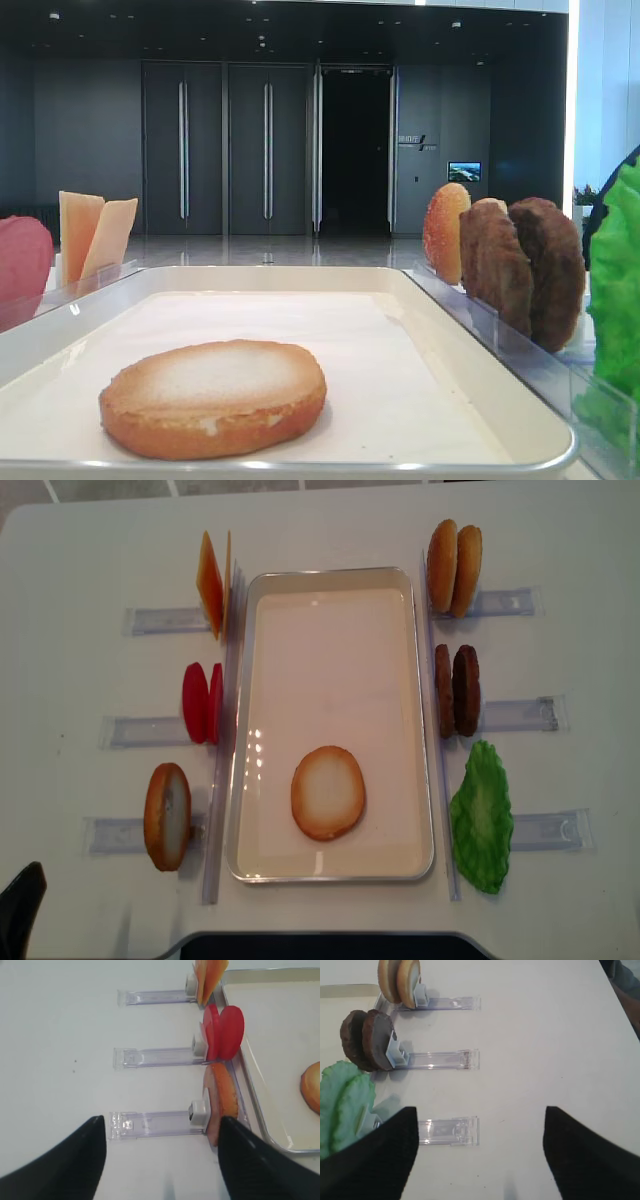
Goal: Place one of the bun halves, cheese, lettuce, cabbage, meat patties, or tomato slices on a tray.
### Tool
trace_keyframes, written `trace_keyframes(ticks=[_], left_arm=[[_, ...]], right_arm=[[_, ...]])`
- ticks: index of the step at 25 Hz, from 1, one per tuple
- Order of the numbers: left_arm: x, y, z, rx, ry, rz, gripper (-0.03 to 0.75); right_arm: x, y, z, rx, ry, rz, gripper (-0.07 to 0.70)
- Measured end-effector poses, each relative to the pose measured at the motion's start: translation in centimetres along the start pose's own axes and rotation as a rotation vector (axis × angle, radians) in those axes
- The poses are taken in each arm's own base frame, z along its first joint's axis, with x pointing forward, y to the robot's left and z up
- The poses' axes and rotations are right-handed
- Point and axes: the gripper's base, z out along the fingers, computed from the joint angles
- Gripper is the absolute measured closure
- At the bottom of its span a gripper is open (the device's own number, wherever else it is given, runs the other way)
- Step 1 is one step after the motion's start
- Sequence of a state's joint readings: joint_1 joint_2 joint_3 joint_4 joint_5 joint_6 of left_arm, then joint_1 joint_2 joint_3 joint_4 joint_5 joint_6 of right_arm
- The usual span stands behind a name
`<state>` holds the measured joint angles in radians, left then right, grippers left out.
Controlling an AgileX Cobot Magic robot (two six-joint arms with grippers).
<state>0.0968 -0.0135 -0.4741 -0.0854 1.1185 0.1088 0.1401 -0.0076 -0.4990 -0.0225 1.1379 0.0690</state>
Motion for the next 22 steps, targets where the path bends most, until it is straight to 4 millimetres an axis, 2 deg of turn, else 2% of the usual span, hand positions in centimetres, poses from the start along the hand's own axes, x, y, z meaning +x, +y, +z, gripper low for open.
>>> trace_keyframes(ticks=[22], left_arm=[[0.00, 0.13, -0.04, 0.027, -0.005, 0.013, 0.181]], right_arm=[[0.00, 0.00, 0.00, 0.000, 0.000, 0.000, 0.107]])
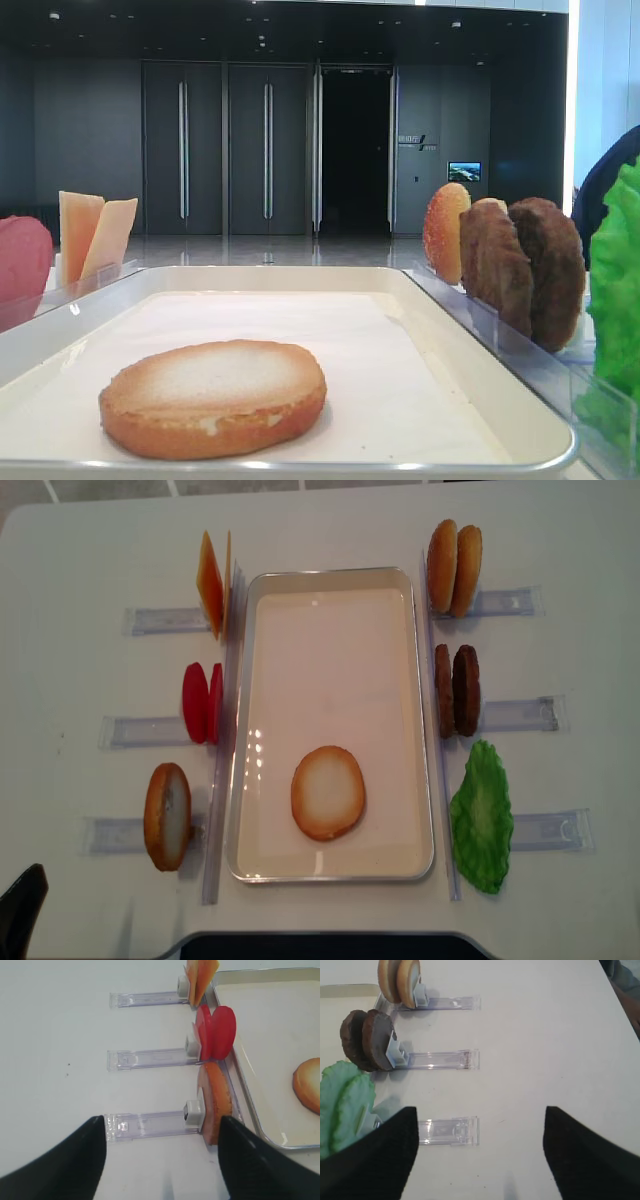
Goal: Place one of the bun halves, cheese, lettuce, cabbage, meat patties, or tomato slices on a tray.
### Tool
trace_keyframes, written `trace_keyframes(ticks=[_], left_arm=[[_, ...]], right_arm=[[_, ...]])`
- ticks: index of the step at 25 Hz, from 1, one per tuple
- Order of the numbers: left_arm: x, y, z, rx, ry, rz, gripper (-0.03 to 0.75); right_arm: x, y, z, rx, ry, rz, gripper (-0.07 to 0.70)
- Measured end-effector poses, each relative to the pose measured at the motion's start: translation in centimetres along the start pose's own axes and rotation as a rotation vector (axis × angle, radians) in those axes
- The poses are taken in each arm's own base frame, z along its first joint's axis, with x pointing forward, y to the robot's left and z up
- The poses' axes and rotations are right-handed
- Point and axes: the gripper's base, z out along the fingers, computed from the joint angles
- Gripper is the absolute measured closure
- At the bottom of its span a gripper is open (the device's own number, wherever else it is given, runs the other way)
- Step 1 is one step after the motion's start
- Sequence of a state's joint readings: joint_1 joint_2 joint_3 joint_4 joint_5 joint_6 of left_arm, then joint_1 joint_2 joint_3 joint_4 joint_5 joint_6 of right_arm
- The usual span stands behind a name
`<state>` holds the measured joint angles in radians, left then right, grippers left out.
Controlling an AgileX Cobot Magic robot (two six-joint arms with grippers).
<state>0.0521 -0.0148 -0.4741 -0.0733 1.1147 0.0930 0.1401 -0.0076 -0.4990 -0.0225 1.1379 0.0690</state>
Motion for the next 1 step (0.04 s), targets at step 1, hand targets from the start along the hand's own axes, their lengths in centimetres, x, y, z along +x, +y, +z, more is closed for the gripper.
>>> trace_keyframes(ticks=[1], left_arm=[[0.00, 0.00, 0.00, 0.000, 0.000, 0.000, 0.181]], right_arm=[[0.00, 0.00, 0.00, 0.000, 0.000, 0.000, 0.107]])
